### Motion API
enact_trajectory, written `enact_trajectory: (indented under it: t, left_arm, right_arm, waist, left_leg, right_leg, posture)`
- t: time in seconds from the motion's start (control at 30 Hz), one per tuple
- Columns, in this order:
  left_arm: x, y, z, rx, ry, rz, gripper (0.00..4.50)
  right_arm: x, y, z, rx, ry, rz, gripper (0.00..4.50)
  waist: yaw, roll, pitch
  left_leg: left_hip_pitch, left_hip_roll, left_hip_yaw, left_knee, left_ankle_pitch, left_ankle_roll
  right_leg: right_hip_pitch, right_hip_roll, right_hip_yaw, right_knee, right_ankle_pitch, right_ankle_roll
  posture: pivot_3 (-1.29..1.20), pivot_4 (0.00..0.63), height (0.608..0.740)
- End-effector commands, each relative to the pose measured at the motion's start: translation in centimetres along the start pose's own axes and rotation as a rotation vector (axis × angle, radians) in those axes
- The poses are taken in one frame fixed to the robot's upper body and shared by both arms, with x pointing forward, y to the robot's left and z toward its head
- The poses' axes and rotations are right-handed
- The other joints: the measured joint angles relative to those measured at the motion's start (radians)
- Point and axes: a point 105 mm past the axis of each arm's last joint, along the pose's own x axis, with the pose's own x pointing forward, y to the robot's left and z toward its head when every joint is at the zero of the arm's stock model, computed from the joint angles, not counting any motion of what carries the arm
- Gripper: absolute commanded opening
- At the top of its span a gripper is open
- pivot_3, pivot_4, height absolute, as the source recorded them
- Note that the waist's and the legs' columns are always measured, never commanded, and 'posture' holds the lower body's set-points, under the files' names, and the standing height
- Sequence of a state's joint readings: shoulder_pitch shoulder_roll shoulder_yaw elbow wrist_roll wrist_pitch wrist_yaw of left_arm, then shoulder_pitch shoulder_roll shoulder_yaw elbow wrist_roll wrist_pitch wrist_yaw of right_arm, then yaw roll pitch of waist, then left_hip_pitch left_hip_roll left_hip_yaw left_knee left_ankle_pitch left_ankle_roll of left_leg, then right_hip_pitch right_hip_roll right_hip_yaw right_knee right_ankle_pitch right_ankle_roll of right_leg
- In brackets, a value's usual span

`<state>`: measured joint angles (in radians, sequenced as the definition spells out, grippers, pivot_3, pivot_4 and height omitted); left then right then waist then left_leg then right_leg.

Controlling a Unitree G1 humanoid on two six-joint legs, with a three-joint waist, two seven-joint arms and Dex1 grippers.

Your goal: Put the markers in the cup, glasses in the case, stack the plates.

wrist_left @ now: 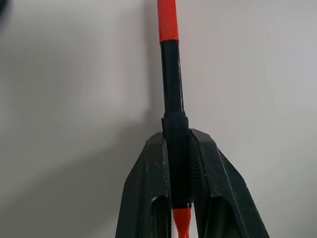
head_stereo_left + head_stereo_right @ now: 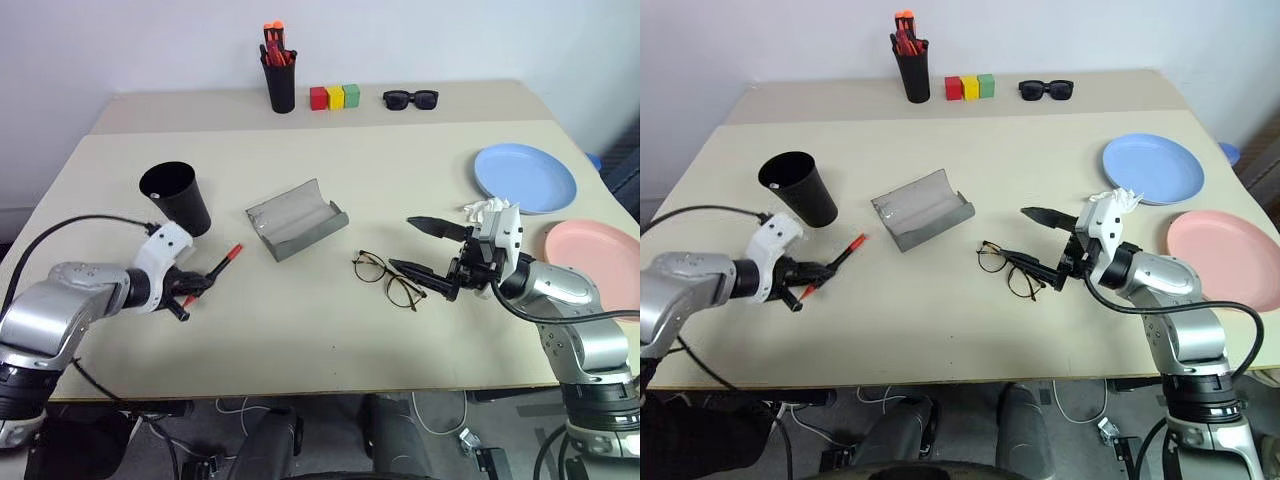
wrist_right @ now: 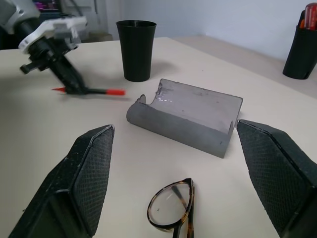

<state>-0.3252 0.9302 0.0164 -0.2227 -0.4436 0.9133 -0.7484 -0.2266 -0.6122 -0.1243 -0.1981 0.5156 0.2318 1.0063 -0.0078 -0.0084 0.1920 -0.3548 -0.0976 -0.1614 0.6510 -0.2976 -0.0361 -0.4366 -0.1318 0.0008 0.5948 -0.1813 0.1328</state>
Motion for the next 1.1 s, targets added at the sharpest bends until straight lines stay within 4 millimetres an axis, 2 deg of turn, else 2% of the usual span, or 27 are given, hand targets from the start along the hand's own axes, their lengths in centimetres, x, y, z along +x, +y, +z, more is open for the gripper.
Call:
enact_trajectory:
  t: [0.03,0.17,0.27,0.37,0.47,0.57,0.93,1.07,1.1]
  left_arm:
    - [-0.9,1.8,6.8,0.065,-0.423,0.065,0.02]
    - [-2.4,4.5,12.0,0.049,-0.767,0.233,0.02]
    - [-3.5,6.1,13.7,0.09,-0.885,0.375,0.02]
    - [-4.9,8.1,14.5,0.051,-0.987,0.526,0.02]
    - [-5.6,9.3,14.1,0.001,-1.032,0.606,0.02]
    - [-5.3,10.2,12.6,-0.032,-0.997,0.668,0.02]
    - [-3.4,10.7,8.4,-0.098,-0.894,0.743,0.02]
    - [-3.0,10.4,7.7,-0.099,-0.883,0.739,0.02]
    - [-2.9,10.4,7.5,-0.107,-0.881,0.74,0.47]
  right_arm:
    - [0.3,-0.2,0.9,-0.04,-0.032,0.001,4.03]
    - [0.6,-0.2,1.2,-0.043,-0.042,0.005,4.03]
    - [0.6,-0.2,1.2,-0.042,-0.043,0.006,4.03]
    - [0.6,-0.2,1.1,-0.043,-0.039,0.008,4.03]
    - [0.6,-0.3,1.2,-0.046,-0.037,0.006,4.03]
    - [0.4,-0.2,1.2,-0.045,-0.034,0.004,4.03]
    - [0.4,-0.2,1.2,-0.048,-0.028,0.006,4.03]
    - [0.5,-0.2,1.2,-0.049,-0.03,0.006,4.03]
    - [0.5,-0.2,1.2,-0.05,-0.03,0.007,4.03]
  waist:
    - [0.005,0.0,0.0]
    - [0.003,-0.001,0.0]
    - [-0.004,-0.001,0.0]
    - [-0.002,-0.001,0.0]
    - [-0.003,-0.001,0.0]
    - [-0.002,-0.001,0.0]
    - [-0.003,-0.001,-0.001]
    - [-0.002,-0.001,0.0]
    - [-0.002,-0.001,0.0]
  left_leg:
    - [0.0,0.0,0.0,0.0,0.0,0.0]
    - [0.0,0.0,0.0,0.001,0.001,-0.002]
    - [0.0,-0.001,0.001,0.001,0.001,-0.002]
    - [0.0,-0.001,0.002,0.0,0.001,-0.002]
    - [0.0,-0.001,0.002,0.001,0.001,-0.002]
    - [0.0,-0.001,0.002,0.001,0.001,-0.002]
    - [0.0,-0.002,0.001,0.002,0.001,-0.002]
    - [0.0,-0.002,0.001,0.002,0.001,-0.002]
    - [0.0,-0.002,0.001,0.002,0.001,-0.002]
  right_leg:
    - [0.0,0.0,0.0,0.0,0.0,0.0]
    - [0.0,0.0,-0.001,-0.001,0.002,-0.002]
    - [0.0,0.0,-0.001,-0.001,0.002,-0.002]
    - [0.0,0.0,0.0,-0.001,0.002,-0.002]
    - [0.0,0.0,0.0,-0.001,0.002,-0.002]
    - [0.0,0.0,0.0,-0.001,0.002,-0.002]
    - [0.0,0.0,0.0,-0.001,0.002,-0.001]
    - [0.0,0.0,0.0,-0.001,0.002,-0.001]
    - [0.0,0.0,0.0,-0.001,0.002,-0.001]
  posture:
    - [0.0,0.15,0.74]
    - [0.0,0.15,0.74]
    - [0.0,0.15,0.74]
    - [0.0,0.15,0.74]
    - [0.0,0.15,0.74]
    - [0.0,0.15,0.74]
    - [0.0,0.15,0.74]
    - [0.0,0.15,0.74]
    - [0.0,0.15,0.74]
